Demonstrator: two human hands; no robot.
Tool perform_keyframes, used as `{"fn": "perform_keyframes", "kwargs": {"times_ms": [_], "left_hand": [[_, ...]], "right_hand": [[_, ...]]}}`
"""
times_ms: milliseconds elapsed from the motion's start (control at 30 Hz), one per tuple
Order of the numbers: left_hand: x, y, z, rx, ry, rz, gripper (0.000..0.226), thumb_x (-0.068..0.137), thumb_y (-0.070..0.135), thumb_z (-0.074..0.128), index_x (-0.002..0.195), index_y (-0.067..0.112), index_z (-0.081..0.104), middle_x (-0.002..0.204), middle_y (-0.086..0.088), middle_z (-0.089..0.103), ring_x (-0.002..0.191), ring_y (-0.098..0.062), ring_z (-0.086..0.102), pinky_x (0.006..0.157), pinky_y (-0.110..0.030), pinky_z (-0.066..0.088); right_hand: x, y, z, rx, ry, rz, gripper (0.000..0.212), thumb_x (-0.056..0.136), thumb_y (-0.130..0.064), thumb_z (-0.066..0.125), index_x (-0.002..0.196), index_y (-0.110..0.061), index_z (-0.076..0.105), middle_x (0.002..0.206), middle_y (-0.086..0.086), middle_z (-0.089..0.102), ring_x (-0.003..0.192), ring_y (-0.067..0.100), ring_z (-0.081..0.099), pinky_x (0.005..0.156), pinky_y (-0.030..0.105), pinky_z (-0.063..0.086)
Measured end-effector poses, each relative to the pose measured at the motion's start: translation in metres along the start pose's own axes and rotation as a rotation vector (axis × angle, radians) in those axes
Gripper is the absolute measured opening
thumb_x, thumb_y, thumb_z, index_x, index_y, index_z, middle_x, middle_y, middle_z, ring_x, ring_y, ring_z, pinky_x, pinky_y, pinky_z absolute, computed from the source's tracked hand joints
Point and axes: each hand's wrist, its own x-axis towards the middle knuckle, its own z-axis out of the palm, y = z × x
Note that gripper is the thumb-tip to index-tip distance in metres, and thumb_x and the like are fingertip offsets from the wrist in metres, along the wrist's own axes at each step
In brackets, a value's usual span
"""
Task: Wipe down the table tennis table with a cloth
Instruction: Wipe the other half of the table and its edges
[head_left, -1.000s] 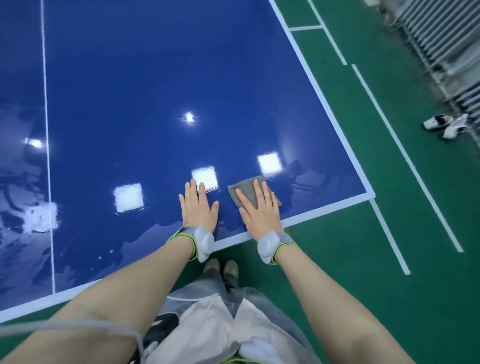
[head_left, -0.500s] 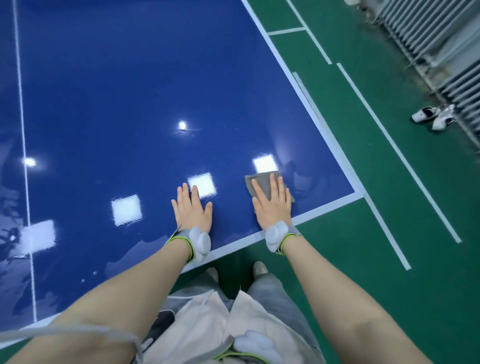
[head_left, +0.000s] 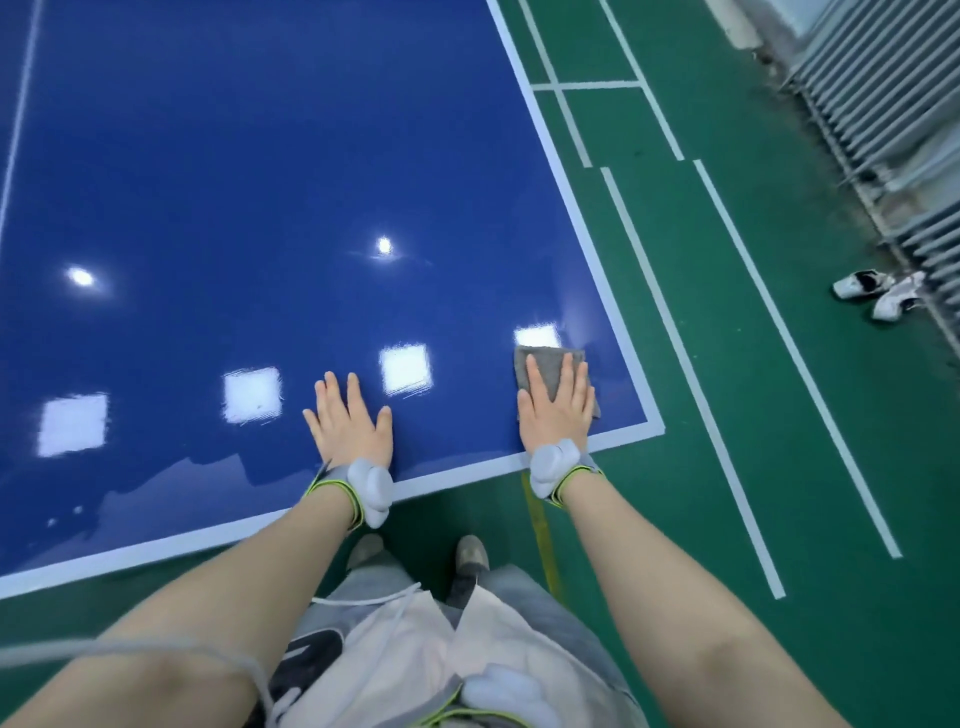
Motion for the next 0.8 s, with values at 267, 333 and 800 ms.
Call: {"fn": "perform_keyframes", "kwargs": {"times_ms": [267, 333, 800], "left_hand": [[-0.022, 0.017, 0.012, -0.024, 0.002, -0.004, 0.058, 0.098, 0.032, 0.036, 0.148, 0.014, 0.012, 0.157, -0.007, -0.003, 0.144, -0.02, -0.008, 0.113, -0.035, -0.01], [-0.026, 0.019, 0.013, -0.05, -0.004, -0.011, 0.056, 0.099, 0.031, 0.035, 0.148, 0.015, 0.013, 0.157, -0.006, -0.003, 0.144, -0.019, -0.008, 0.113, -0.034, -0.01], [-0.063, 0.028, 0.025, -0.163, 0.01, -0.034, 0.049, 0.099, 0.027, 0.035, 0.146, 0.018, 0.024, 0.157, -0.004, 0.004, 0.144, -0.017, -0.003, 0.114, -0.032, -0.006]], "right_hand": [[-0.002, 0.032, -0.003, -0.029, -0.008, -0.347, 0.059, 0.093, -0.047, 0.001, 0.149, -0.037, 0.015, 0.16, 0.007, -0.003, 0.147, 0.024, -0.006, 0.115, 0.033, -0.009], [0.005, 0.051, -0.007, -0.017, 0.025, -0.209, 0.049, 0.102, -0.041, 0.014, 0.15, -0.036, 0.009, 0.159, 0.007, -0.01, 0.146, 0.023, -0.011, 0.115, 0.034, -0.009], [-0.025, 0.055, 0.002, 0.026, -0.037, -0.338, 0.055, 0.093, -0.041, 0.02, 0.14, -0.029, 0.045, 0.152, 0.017, 0.03, 0.14, 0.034, 0.028, 0.112, 0.046, 0.024]]}}
